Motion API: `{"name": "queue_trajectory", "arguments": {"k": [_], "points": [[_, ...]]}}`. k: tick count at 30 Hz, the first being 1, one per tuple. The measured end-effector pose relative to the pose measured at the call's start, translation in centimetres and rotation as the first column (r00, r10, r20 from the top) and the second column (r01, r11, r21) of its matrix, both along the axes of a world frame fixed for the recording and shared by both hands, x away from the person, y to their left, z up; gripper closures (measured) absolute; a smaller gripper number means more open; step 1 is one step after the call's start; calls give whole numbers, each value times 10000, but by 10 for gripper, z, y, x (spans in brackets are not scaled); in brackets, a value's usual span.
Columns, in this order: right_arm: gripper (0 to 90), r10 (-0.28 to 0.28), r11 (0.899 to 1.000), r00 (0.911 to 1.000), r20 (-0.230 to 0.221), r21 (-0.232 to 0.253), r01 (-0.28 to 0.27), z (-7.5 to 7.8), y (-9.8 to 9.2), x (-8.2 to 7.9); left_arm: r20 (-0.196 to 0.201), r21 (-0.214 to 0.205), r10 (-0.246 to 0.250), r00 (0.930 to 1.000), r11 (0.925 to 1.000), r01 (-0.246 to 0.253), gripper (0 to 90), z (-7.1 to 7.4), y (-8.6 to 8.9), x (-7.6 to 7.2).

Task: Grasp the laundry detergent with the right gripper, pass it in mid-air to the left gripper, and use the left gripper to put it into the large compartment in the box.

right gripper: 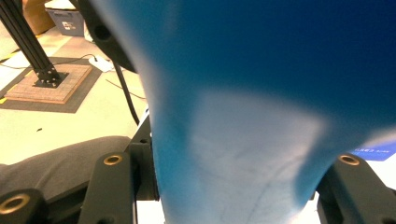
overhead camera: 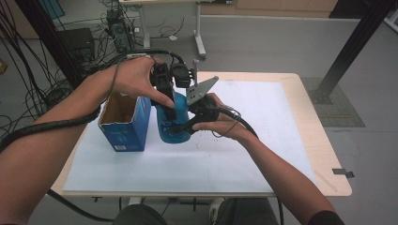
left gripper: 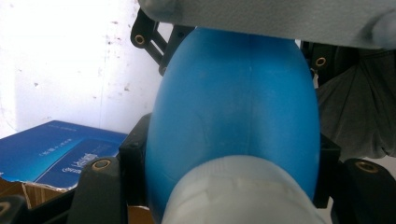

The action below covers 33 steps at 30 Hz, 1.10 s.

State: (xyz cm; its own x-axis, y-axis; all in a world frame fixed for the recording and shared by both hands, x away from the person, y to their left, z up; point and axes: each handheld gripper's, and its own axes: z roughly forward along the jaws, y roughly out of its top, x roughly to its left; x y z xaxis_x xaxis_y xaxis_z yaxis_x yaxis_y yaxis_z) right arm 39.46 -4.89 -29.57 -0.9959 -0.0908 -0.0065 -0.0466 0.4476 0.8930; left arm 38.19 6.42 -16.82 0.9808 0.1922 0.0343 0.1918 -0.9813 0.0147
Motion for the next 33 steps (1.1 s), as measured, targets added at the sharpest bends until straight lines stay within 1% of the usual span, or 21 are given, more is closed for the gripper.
{"name": "queue_trajectory", "arguments": {"k": [2,9,10,12,16,19,26,33], "points": [[434,-5,10000,10000,47,8,5,0,0,0,4,-70,8,10000,10000,-8,371,0,0,0],[433,-9,10000,10000,97,13,9,0,1,0,64,-66,-13,10000,10000,13,372,0,1,-1],[433,-21,10000,9998,181,2,21,0,1,1,55,-63,-4,10000,10000,5,372,0,1,-1],[433,1,10000,10000,88,36,-1,0,1,0,69,-51,-20,10000,10000,21,372,0,1,-1],[433,-10,10000,9999,104,24,9,0,1,0,44,-7,7,10000,10000,-7,372,0,0,-1],[433,-1,10000,10000,29,34,1,0,0,-1,49,29,-20,10000,10000,20,372,0,-1,-1],[432,-49,10000,10000,21,54,49,-1,-1,0,136,35,-30,9999,10000,29,371,0,-2,-1],[430,-46,10000,10000,21,50,46,-2,-2,0,109,78,-35,9999,10000,34,373,-1,-4,-1]]}}
